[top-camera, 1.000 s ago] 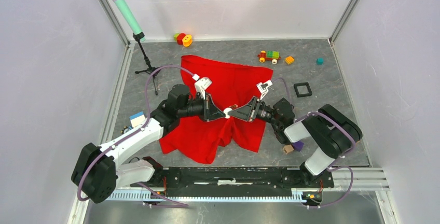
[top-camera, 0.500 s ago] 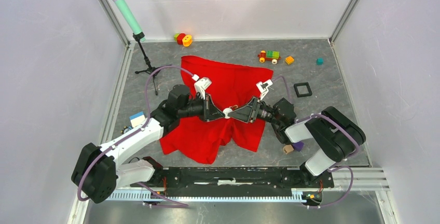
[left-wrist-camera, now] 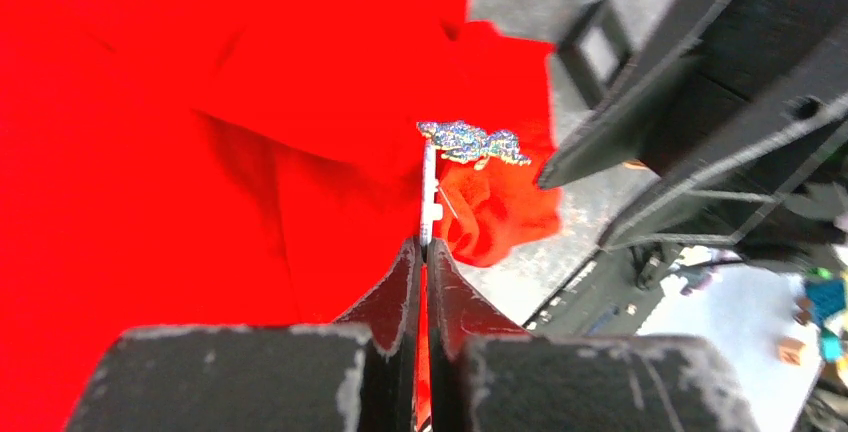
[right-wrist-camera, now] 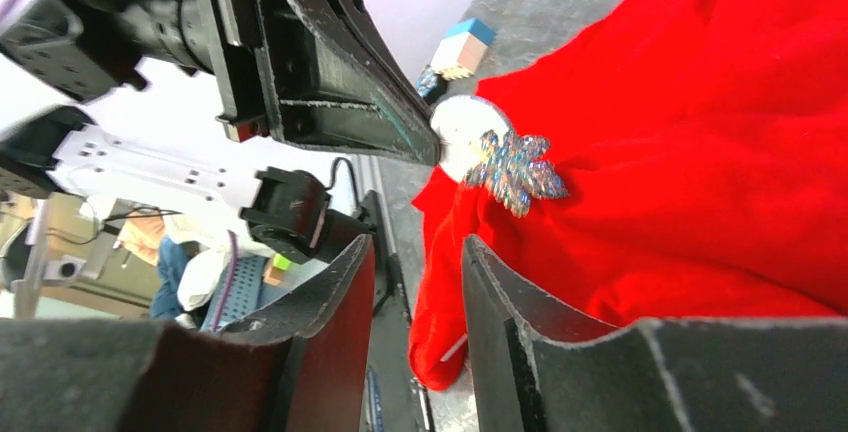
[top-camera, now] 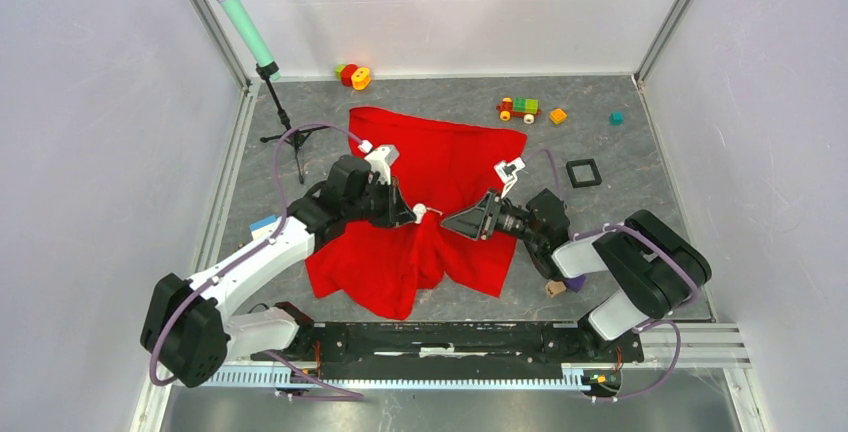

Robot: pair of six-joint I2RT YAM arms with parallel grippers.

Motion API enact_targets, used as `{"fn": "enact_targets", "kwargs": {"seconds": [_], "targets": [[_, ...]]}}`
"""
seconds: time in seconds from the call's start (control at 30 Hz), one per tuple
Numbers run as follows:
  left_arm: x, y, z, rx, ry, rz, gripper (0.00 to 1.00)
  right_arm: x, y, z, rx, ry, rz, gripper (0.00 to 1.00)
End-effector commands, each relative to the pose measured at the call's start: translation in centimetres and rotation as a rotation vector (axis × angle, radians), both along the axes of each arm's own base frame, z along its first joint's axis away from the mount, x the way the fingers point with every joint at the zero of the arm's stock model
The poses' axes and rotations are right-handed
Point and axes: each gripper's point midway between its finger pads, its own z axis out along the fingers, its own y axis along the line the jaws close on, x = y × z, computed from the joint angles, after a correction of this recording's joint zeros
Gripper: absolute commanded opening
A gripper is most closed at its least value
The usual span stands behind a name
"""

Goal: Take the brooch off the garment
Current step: Remove the brooch from the clothes.

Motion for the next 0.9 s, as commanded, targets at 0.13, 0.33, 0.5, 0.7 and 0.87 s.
{"fn": "enact_targets", "kwargs": {"seconds": [0.13, 0.33, 0.5, 0.7, 0.87], "targets": [[1.5, 2.3, -3.0, 0.456, -0.040, 0.108, 0.02, 2.0, -1.0, -3.9, -0.244, -0.072, -0.125, 0.53], [1.7, 1.8, -4.2, 0.699, -0.121, 0.124, 0.02, 1.5, -1.9, -7.8, -0.530, -0.128, -0.174, 0.73], [2.0, 2.8, -4.9, 0.861, -0.147, 0.133, 0.02, 0.7, -1.9, -9.1, -0.587, -0.139, -0.148, 0.65], [2.0, 4.2, -4.8, 1.034, -0.174, 0.146, 0.02, -0.1, -0.7, -9.7, -0.554, -0.115, -0.083, 0.39], [1.9, 4.5, -5.1, 1.099, -0.173, 0.135, 0.02, -0.7, -0.6, -9.3, -0.535, -0.117, -0.062, 0.41]]}}
